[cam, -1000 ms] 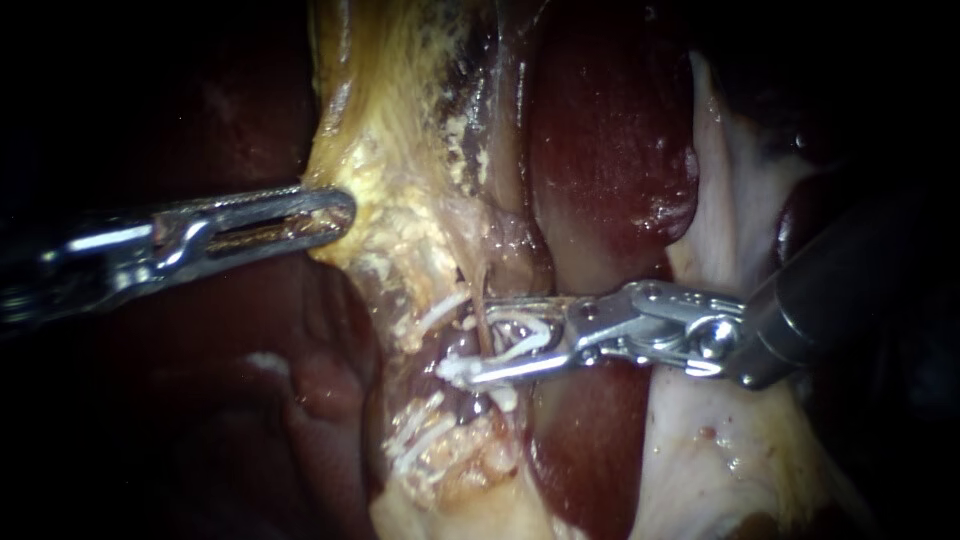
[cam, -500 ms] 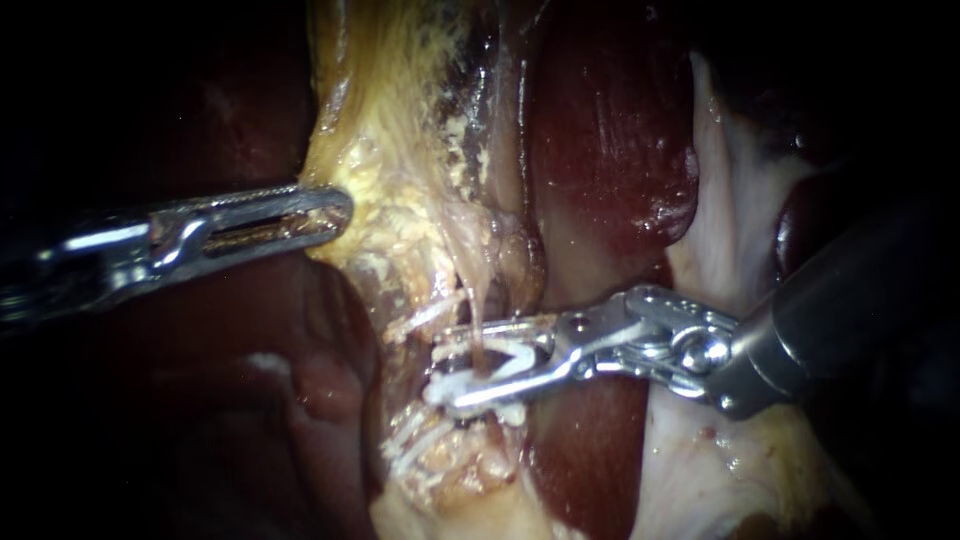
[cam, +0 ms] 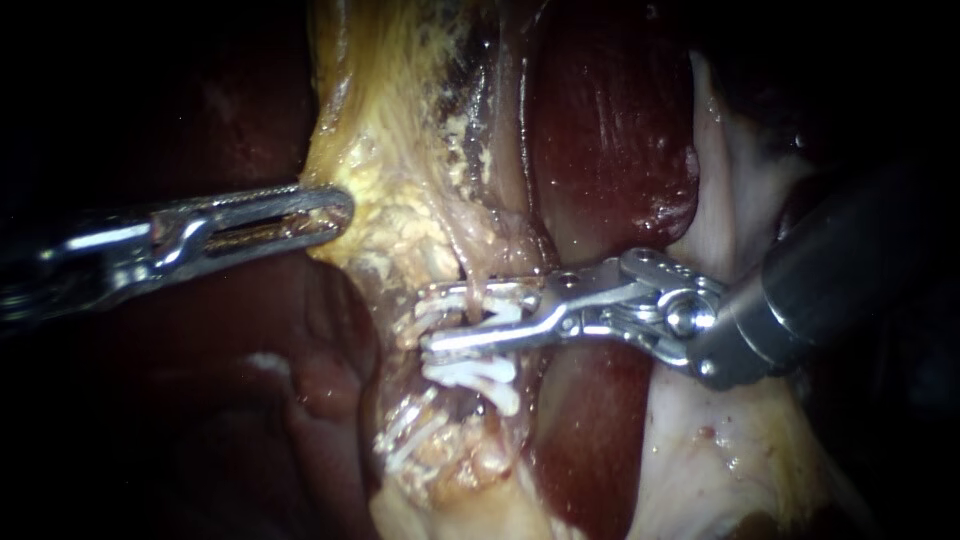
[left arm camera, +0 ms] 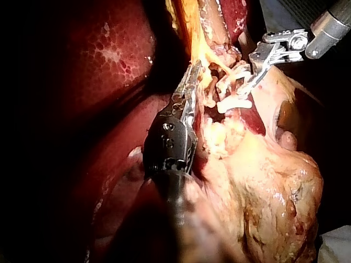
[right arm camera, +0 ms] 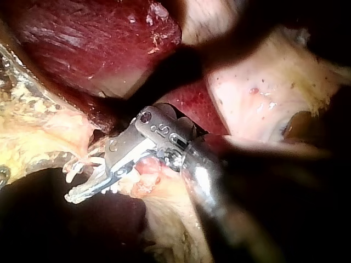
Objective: Clipping third clip right tube
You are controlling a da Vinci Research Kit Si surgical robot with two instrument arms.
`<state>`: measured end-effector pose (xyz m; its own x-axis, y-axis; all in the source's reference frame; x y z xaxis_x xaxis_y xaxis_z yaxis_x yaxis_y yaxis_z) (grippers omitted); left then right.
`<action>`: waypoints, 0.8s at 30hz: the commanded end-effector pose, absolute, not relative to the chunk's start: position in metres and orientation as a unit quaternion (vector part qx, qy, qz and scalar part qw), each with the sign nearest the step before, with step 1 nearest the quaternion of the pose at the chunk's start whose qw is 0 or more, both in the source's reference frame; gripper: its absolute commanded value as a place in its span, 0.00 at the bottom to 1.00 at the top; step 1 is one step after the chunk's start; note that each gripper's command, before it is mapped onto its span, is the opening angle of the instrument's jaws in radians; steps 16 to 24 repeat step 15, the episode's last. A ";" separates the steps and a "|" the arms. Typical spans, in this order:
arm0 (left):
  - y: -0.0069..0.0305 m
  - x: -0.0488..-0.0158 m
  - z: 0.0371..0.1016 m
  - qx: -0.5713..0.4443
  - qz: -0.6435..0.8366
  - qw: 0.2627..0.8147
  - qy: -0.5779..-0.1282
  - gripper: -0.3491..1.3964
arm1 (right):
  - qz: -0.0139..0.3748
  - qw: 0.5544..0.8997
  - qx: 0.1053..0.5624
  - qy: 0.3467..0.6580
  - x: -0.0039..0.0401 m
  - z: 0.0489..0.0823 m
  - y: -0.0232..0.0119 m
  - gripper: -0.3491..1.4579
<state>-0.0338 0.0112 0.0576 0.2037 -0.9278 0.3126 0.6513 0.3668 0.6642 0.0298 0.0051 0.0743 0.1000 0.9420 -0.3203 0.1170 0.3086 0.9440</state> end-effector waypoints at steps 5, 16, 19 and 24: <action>0.0112 -0.0338 0.0575 0.199 -0.527 0.750 -0.348 0.00 | 0.391 0.589 0.458 0.539 0.0289 0.0746 0.0058 0.00; 0.0112 -0.0337 0.0575 0.199 -0.526 0.750 -0.348 0.00 | 0.397 0.591 0.462 0.528 0.0292 0.0752 0.0053 0.00; 0.0112 -0.0337 0.0575 0.199 -0.526 0.750 -0.348 0.00 | 0.397 0.591 0.462 0.528 0.0292 0.0752 0.0053 0.00; 0.0112 -0.0337 0.0575 0.199 -0.526 0.750 -0.348 0.00 | 0.397 0.591 0.462 0.528 0.0292 0.0752 0.0053 0.00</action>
